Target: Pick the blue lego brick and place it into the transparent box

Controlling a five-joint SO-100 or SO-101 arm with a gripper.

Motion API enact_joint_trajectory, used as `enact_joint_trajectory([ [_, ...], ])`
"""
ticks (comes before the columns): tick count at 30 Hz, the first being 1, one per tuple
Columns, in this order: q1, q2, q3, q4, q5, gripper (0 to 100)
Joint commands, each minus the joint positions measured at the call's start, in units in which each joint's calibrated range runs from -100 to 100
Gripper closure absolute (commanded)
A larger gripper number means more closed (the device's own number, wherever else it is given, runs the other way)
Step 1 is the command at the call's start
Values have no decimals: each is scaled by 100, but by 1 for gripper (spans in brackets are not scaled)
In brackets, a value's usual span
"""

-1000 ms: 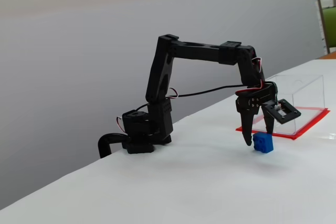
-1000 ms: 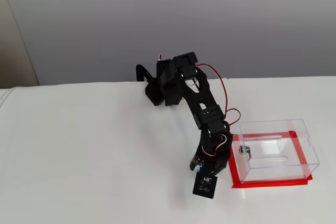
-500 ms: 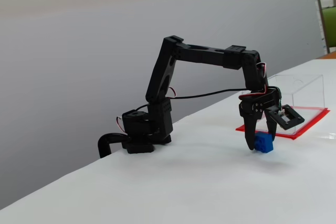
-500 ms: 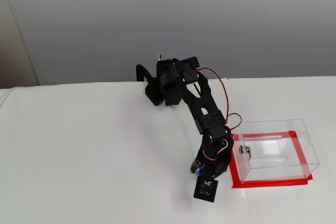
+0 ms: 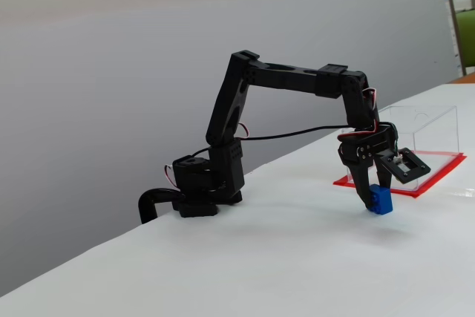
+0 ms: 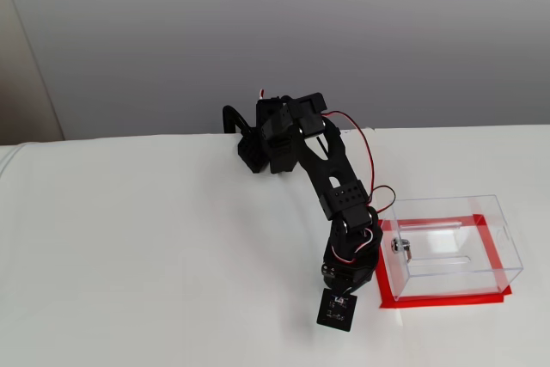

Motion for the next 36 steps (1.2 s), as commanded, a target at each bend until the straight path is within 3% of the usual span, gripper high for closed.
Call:
enact_joint_trajectory([
  [1,-7,-101,-368,-65,-45,98],
  [13,-96,-228,-368,-65,-45,97],
  [36,-155,-2460,-196,22,300,97],
])
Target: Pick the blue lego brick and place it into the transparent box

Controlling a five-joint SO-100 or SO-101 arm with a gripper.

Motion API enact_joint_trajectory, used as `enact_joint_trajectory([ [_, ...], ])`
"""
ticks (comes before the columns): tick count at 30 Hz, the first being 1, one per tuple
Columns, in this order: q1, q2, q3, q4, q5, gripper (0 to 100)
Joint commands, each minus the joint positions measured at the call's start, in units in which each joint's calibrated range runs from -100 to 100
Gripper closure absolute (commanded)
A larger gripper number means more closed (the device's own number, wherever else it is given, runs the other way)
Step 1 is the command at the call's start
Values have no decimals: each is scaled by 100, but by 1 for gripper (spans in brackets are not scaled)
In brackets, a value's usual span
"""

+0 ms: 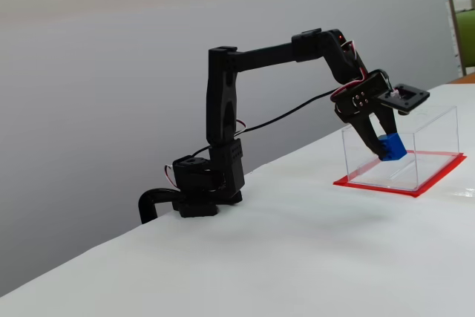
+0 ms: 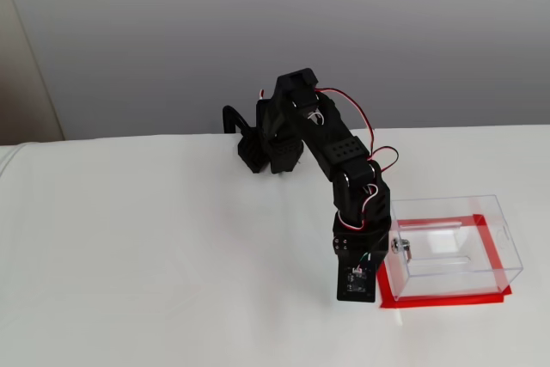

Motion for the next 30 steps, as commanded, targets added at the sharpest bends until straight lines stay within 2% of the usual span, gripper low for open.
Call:
enact_joint_trajectory([
  [1,20,-870,-124,14,75,97],
  [10,57,-2024,636,14,352,97],
  [18,5,-2771,690,-21,780,97],
  [30,-1333,-2915,708,-430,1057,97],
])
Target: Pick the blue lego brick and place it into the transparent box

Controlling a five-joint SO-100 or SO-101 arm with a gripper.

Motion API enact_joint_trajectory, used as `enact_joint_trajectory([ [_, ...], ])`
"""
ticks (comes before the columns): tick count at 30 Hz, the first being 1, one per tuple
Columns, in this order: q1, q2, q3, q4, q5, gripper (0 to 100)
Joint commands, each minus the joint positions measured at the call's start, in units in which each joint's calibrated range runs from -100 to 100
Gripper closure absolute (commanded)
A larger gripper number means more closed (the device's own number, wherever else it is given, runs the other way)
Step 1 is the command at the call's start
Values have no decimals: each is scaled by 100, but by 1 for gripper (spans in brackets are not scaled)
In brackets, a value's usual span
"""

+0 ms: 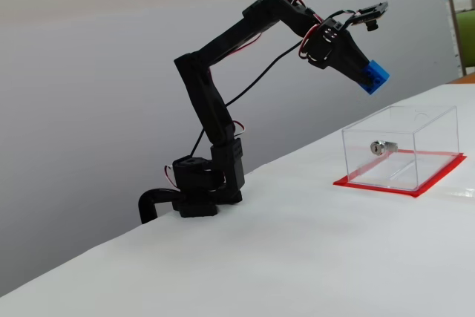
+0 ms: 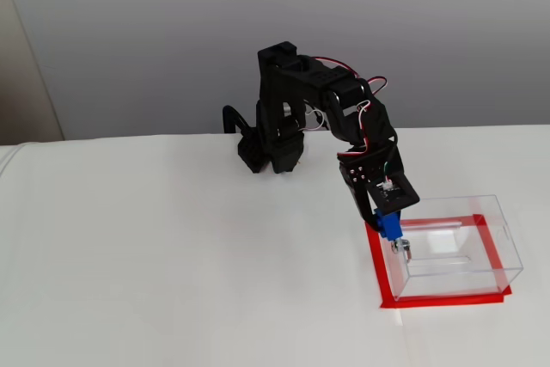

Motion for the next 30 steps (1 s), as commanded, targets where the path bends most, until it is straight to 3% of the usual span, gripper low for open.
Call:
enact_joint_trajectory([
  [1,-469,-268,-33,-363,36,97],
  [19,-1882,580,-51,-1808,9,97],
  [30,-2155,1344,-33,-1808,-11,97],
])
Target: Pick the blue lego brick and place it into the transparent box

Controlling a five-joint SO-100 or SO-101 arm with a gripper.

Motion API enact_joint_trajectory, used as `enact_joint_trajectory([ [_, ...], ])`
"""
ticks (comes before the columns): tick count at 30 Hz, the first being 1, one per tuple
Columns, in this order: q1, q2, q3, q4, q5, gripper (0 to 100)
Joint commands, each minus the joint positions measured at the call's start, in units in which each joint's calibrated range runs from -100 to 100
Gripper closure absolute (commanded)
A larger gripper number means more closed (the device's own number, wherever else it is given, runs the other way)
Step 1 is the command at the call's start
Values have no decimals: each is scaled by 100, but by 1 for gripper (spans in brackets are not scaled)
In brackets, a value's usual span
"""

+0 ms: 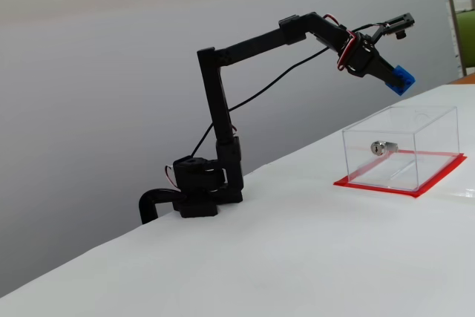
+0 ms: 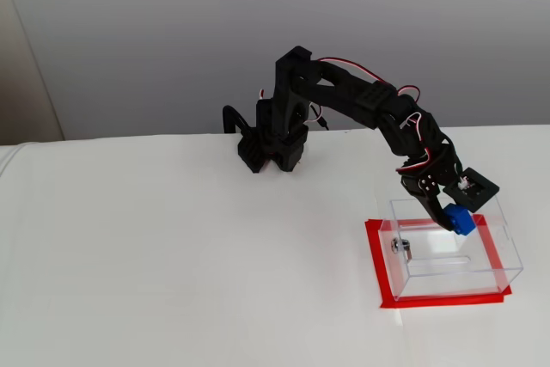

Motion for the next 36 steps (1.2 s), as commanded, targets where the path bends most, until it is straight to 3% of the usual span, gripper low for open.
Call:
enact_joint_trajectory([
  [1,-26,50,-69,-68,-26,97],
  [17,-188,144,-96,-112,-5,96],
  [24,-196,84,-78,-112,10,73],
  [36,-196,59,-105,-112,16,72],
])
